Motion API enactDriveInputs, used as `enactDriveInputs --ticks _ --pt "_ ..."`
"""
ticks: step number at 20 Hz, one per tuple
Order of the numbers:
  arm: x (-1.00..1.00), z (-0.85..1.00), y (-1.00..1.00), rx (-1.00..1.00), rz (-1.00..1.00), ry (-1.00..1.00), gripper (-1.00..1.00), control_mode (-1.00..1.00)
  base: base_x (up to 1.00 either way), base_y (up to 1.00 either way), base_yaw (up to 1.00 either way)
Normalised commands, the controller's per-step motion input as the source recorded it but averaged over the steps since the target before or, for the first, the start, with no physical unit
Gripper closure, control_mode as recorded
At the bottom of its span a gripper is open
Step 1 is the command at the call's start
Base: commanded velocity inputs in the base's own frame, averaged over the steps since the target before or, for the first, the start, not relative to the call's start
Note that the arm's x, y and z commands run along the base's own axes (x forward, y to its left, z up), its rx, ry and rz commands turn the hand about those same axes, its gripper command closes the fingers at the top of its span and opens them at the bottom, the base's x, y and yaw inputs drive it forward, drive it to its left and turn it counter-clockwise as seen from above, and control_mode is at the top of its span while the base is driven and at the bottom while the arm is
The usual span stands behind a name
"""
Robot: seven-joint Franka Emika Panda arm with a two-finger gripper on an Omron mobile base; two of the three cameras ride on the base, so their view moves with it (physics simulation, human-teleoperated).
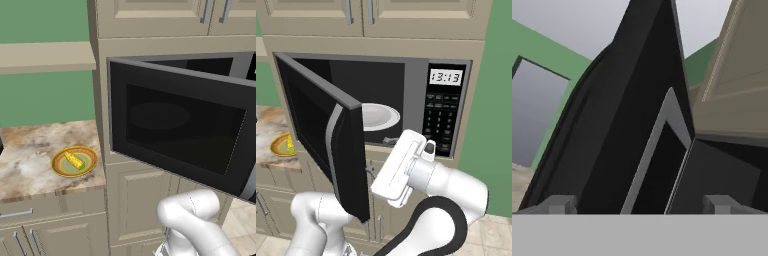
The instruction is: Pick the corn from the counter and place it in the microwave. Then turn on the microwave.
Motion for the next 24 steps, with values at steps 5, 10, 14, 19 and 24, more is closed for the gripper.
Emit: enactDriveInputs --ticks 5,10,14,19,24 --pt "0.12 -0.07 0.00 -0.01 0.10 -0.09 -1.00 -1.00 0.00 0.00 0.00" --pt "0.01 -0.05 0.16 -0.03 0.09 -0.09 -1.00 -1.00 0.00 0.00 0.00" --pt "0.00 -0.02 0.29 -0.05 0.06 -0.10 -1.00 -1.00 0.00 0.00 0.00" --pt "0.00 0.00 0.40 -0.05 0.02 -0.08 -1.00 -1.00 0.00 0.00 0.00" --pt "0.00 0.00 0.46 -0.05 0.00 -0.07 -1.00 -1.00 0.00 0.00 0.00"
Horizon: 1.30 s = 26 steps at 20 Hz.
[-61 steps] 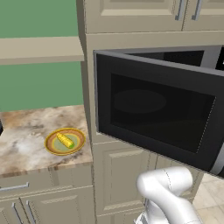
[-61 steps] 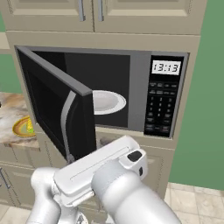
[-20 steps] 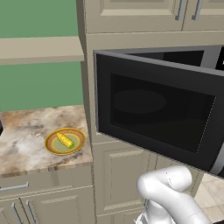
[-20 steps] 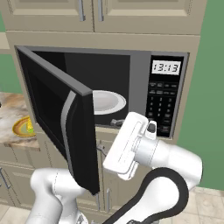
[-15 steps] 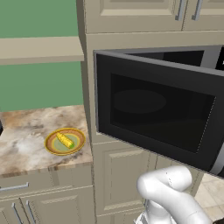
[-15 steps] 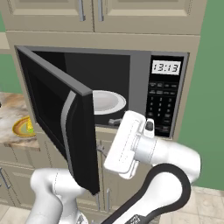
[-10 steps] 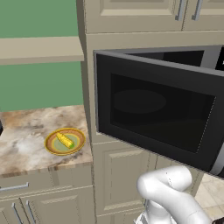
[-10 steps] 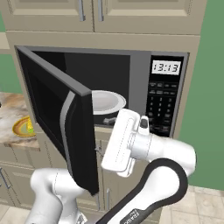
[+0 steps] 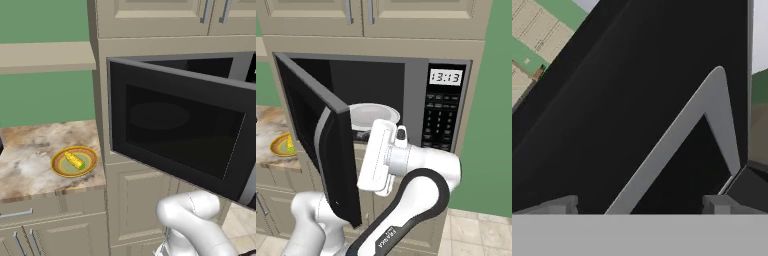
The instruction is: Pick the corn from the counter and place it in the microwave. Then turn on the microwave.
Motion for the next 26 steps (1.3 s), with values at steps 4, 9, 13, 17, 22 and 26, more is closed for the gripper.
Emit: enactDriveInputs --ticks 4,9,13,17,22,26 --pt "-0.01 0.00 0.45 -0.05 0.00 -0.07 -1.00 -1.00 0.00 0.00 0.00" --pt "-0.32 0.00 0.42 -0.06 0.00 -0.11 -1.00 -1.00 0.00 0.00 0.00" --pt "-0.47 0.00 0.38 -0.06 0.03 -0.15 -1.00 -1.00 0.00 0.00 0.00" --pt "-0.33 0.00 0.39 -0.05 0.01 -0.13 -1.00 -1.00 0.00 0.00 0.00" --pt "-0.12 0.05 0.35 -0.03 0.00 -0.09 -1.00 -1.00 0.00 0.00 0.00" --pt "-0.07 0.03 0.37 -0.03 0.00 -0.08 -1.00 -1.00 0.00 0.00 0.00"
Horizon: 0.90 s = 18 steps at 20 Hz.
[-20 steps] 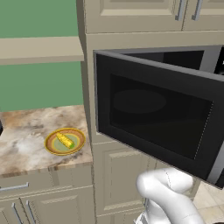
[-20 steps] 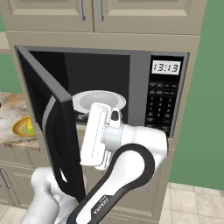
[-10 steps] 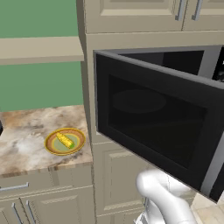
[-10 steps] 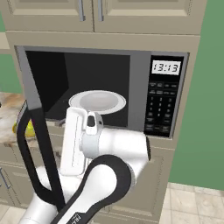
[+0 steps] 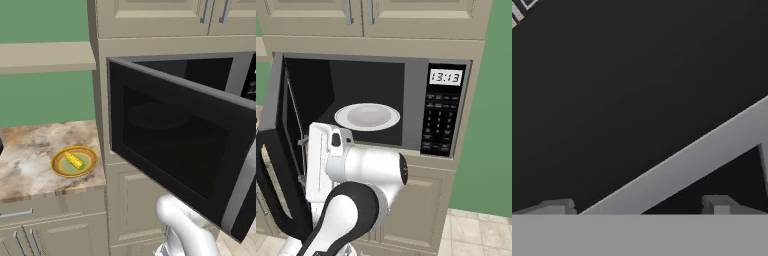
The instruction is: Pick the corn from the counter and place it in the microwave. Then turn on the microwave.
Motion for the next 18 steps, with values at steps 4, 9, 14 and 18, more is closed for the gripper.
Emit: enactDriveInputs --ticks 4,9,14,18 --pt "-0.07 0.00 0.39 -0.04 0.00 -0.09 -1.00 -1.00 0.00 0.00 0.00" --pt "-0.09 0.00 0.40 -0.05 0.00 -0.10 -1.00 -1.00 0.00 0.00 0.00" --pt "-0.09 0.00 0.40 -0.04 0.00 -0.10 -1.00 -1.00 0.00 0.00 0.00" --pt "-0.12 0.00 0.40 -0.04 0.00 -0.11 -1.00 -1.00 0.00 0.00 0.00"
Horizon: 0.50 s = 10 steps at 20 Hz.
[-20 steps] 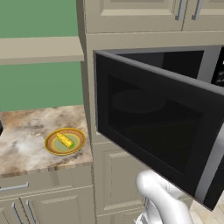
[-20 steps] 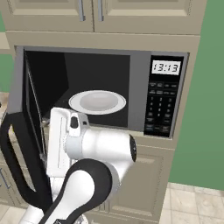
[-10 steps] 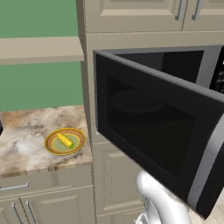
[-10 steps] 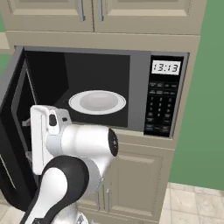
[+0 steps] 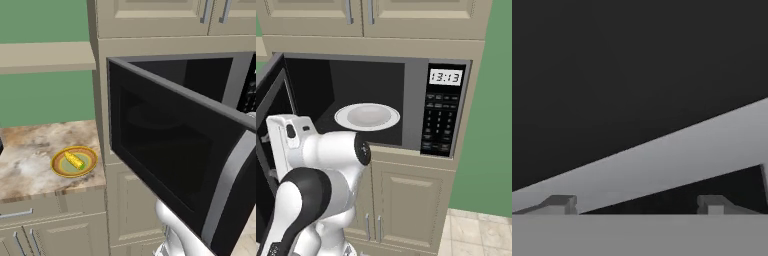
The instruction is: Pick the corn from the counter and place it in the microwave. Then turn on the microwave.
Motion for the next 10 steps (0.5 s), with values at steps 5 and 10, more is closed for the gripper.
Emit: enactDriveInputs --ticks 5,10 --pt "-0.13 0.00 0.39 -0.04 0.00 -0.11 -1.00 -1.00 0.00 0.00 0.00" --pt "-0.11 0.00 0.39 -0.04 0.00 -0.11 -1.00 -1.00 0.00 0.00 0.00"
